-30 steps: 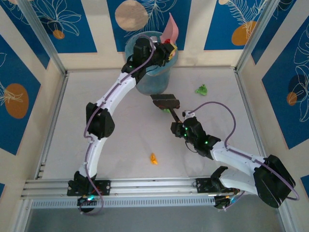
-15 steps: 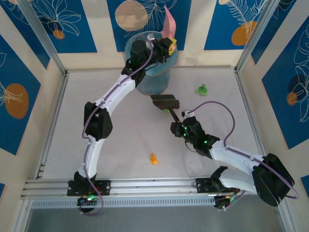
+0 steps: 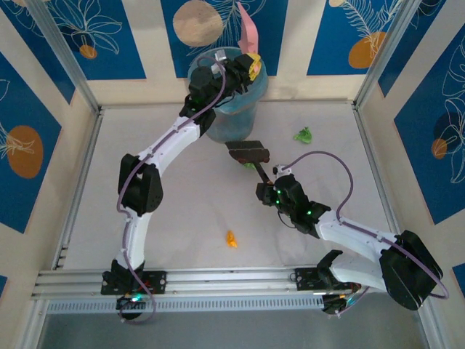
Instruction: Sweep away the paper scraps from the table
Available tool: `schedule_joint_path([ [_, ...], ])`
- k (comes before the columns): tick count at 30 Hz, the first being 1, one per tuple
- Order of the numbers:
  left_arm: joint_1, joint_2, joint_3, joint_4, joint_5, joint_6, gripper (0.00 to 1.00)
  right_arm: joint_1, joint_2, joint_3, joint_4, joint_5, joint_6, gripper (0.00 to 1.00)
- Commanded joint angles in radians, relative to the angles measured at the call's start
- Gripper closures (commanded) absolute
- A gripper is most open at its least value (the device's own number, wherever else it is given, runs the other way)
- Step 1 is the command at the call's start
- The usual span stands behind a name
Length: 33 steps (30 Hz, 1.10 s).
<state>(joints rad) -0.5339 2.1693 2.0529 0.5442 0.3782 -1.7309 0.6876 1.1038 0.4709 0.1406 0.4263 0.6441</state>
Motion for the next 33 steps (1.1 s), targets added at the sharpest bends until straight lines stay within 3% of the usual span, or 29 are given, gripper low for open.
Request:
schedule_joint_path([
  [1,0.003,-0.063,0.009,0.088,0.05,0.007,1.0,0.006,0.004,0.042,0.037,0.009,-0.017,1.0],
  [6,-0.012,-0.134,-0.047,0.072,0.141,0.071,1.0,0.006,-0.002,0.043,0.03,0.012,-0.017,1.0],
  [12,-0.039,-0.337,-0.299,0.002,0.167,0.233,1.0,0.005,-0.006,0.044,0.026,0.012,-0.012,1.0],
  [18,-0.054,-0.561,-0.543,-0.228,0.192,0.436,1.0,0.007,-0.035,0.04,0.007,0.018,-0.005,1.0],
  [20,-0.059,-0.655,-0.616,-0.419,0.18,0.579,1.0,0.005,-0.061,0.031,0.003,0.027,-0.004,1.0],
  [23,-0.065,-0.791,-0.696,-0.712,0.124,0.786,1.0,0.004,-0.101,0.017,-0.004,0.044,-0.001,1.0],
  [27,-0.075,-0.959,-0.81,-1.079,-0.047,1.014,1.0,-0.003,-0.146,-0.002,-0.008,0.059,0.008,1.0],
  [33,-0.099,-1.157,-0.999,-1.386,-0.269,1.137,1.0,-0.014,-0.163,-0.001,-0.037,0.072,0.039,1.0],
])
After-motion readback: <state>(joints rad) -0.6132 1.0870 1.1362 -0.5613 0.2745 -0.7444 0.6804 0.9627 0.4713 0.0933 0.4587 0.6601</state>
